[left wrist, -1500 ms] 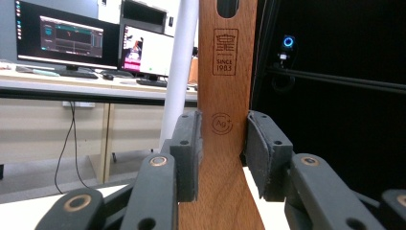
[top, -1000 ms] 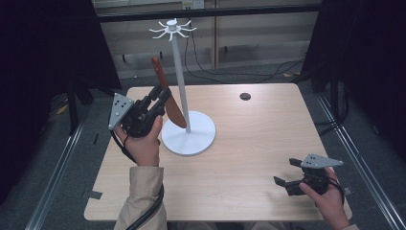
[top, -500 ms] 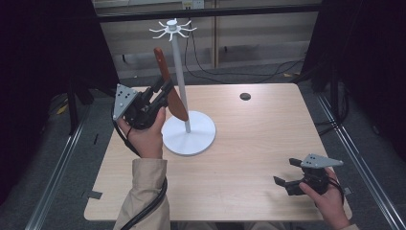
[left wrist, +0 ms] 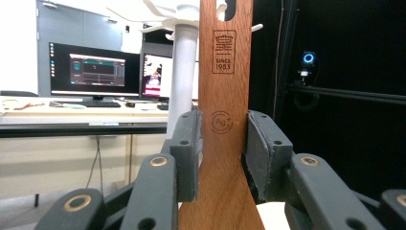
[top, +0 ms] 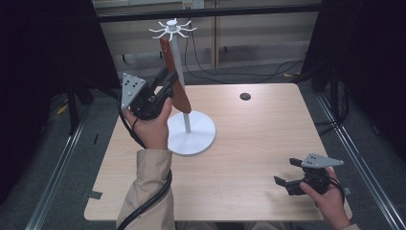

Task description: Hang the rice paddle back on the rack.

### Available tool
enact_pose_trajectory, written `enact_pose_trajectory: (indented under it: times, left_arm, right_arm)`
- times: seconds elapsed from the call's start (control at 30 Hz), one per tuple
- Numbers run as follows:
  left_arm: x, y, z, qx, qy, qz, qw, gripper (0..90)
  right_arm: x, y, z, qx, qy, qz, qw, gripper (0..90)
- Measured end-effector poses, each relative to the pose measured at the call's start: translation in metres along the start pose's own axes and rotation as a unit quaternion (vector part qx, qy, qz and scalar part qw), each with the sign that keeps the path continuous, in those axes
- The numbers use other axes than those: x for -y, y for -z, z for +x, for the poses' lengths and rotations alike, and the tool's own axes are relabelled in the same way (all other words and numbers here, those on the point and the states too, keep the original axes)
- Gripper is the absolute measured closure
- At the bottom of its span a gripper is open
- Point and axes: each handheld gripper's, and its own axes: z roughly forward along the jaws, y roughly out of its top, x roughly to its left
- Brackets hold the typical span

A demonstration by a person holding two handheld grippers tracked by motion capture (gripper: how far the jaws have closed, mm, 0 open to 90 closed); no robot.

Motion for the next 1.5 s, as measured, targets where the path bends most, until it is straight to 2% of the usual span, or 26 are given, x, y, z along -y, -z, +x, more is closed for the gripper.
enact_pose_trajectory:
  times: [0.2,0.3,0.43,0.6,0.9,1.2,1.43,1.5]
  left_arm:
    - [-0.002,-0.008,-0.001,-0.007,-0.006,0.005,0.9999,66.5]
    - [-0.002,-0.011,-0.002,-0.011,0.001,0.003,0.9999,66.5]
    - [-0.001,-0.015,-0.002,-0.012,-0.009,0.01,0.9998,66.5]
    - [0.001,-0.02,-0.002,-0.017,-0.006,0.009,0.9998,66.4]
    - [0.003,-0.022,-0.003,-0.027,-0.014,0.011,0.9995,66.3]
    - [0.004,-0.02,-0.001,-0.024,-0.02,0.008,0.9995,66.2]
    - [0.007,-0.019,0.001,-0.018,-0.009,0.003,0.9998,65.4]
    - [0.007,-0.019,0.002,-0.018,-0.009,0.0,0.9998,61.8]
  right_arm:
    - [0.0,0.0,0.0,0.0,-0.002,0.0,1.0,5.8]
    - [0.0,0.0,0.0,-0.001,-0.001,0.0,1.0,5.8]
    - [0.0,0.0,0.0,-0.002,-0.001,0.001,1.0,5.8]
    - [0.001,0.0,0.0,-0.001,-0.002,0.0,1.0,5.8]
    - [0.001,0.001,-0.001,-0.001,-0.002,0.002,1.0,5.8]
    - [0.001,0.0,0.0,-0.001,-0.002,0.002,1.0,5.8]
    - [0.001,-0.001,0.0,-0.004,0.001,0.002,1.0,5.7]
    - [0.001,-0.001,0.0,-0.004,0.003,0.003,1.0,5.7]
